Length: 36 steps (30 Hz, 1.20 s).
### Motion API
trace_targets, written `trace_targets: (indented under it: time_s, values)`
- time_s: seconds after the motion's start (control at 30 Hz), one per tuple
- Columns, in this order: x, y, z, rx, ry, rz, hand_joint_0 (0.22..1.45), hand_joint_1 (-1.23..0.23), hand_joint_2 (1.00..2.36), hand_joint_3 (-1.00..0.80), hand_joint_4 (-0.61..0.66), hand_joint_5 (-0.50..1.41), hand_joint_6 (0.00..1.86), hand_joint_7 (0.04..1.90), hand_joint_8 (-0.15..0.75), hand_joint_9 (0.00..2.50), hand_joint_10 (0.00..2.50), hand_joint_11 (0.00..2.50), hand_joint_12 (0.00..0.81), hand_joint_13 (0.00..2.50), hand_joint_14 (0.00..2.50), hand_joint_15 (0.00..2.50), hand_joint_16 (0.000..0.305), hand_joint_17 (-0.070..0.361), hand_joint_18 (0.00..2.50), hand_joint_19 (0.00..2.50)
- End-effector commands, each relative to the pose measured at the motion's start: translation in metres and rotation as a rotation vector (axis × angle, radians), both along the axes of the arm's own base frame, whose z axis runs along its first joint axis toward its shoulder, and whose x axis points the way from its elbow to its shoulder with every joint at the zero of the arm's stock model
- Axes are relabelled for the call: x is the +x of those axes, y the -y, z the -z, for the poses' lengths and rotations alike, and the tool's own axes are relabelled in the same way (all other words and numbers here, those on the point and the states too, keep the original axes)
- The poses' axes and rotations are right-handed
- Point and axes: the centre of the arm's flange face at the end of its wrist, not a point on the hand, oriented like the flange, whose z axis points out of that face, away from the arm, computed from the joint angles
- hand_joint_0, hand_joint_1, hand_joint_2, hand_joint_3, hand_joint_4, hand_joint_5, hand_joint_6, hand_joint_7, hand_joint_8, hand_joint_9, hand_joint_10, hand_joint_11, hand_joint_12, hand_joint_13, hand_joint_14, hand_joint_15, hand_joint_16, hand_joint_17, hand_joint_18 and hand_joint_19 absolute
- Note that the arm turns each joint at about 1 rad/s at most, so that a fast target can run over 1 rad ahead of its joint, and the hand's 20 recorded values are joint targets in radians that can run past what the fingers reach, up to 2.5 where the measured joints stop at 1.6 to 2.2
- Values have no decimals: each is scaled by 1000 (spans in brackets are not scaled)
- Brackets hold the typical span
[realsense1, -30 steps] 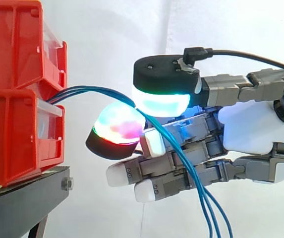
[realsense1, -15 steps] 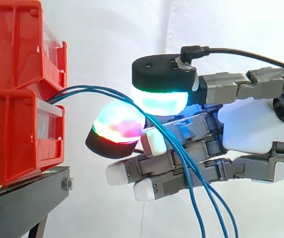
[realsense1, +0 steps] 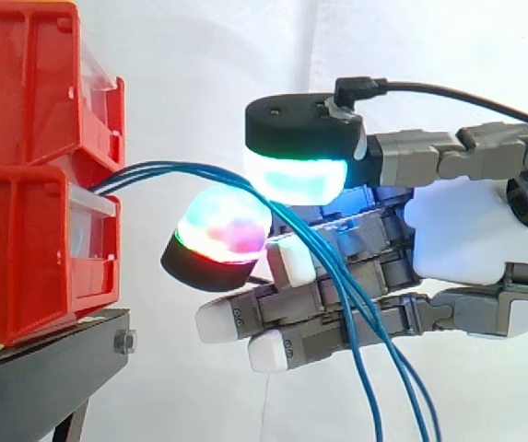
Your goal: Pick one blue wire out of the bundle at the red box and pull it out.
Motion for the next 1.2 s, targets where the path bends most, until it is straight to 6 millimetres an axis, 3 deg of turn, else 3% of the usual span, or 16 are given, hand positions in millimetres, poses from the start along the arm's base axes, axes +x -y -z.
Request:
trace_targets:
  time_s: [0.0,0.17,0.3,0.43,0.53,0.57,0.67,1.0,1.17]
  values:
    - [0,0,-1,0,2,0,624,-793,1014,-68,315,-163,828,716,312,1039,25,840,408,626,17,379,63,142,518,507]
    - [0,1,0,0,0,1,599,-735,1012,-135,344,-144,812,740,307,1076,21,769,405,633,17,374,64,144,524,511]
    - [0,2,0,0,0,3,632,-590,1006,-100,396,-105,671,920,305,1075,22,683,411,636,15,371,66,149,520,516]
    - [0,2,0,0,0,3,650,-562,1006,-90,384,-92,612,1012,302,1076,21,686,410,634,16,380,65,146,504,522]
    - [0,2,0,0,2,1,628,-622,1012,-113,329,-105,641,981,308,1071,25,751,409,635,15,383,64,143,502,526]
    - [0,2,0,0,2,1,601,-701,1015,-181,302,-126,708,878,301,1060,24,779,396,623,16,387,61,137,499,527]
    - [1,2,-1,-1,2,-5,593,-732,1014,-261,266,-156,827,758,286,1049,27,832,381,613,17,390,57,128,478,534]
    - [0,1,1,-13,-15,-46,619,-795,1016,-254,173,-163,909,744,292,1109,26,936,375,637,17,404,56,126,524,527]
    - [-3,1,6,-30,-58,-73,628,-814,1017,-209,189,-174,888,779,291,1076,24,912,377,640,17,410,56,126,529,524]
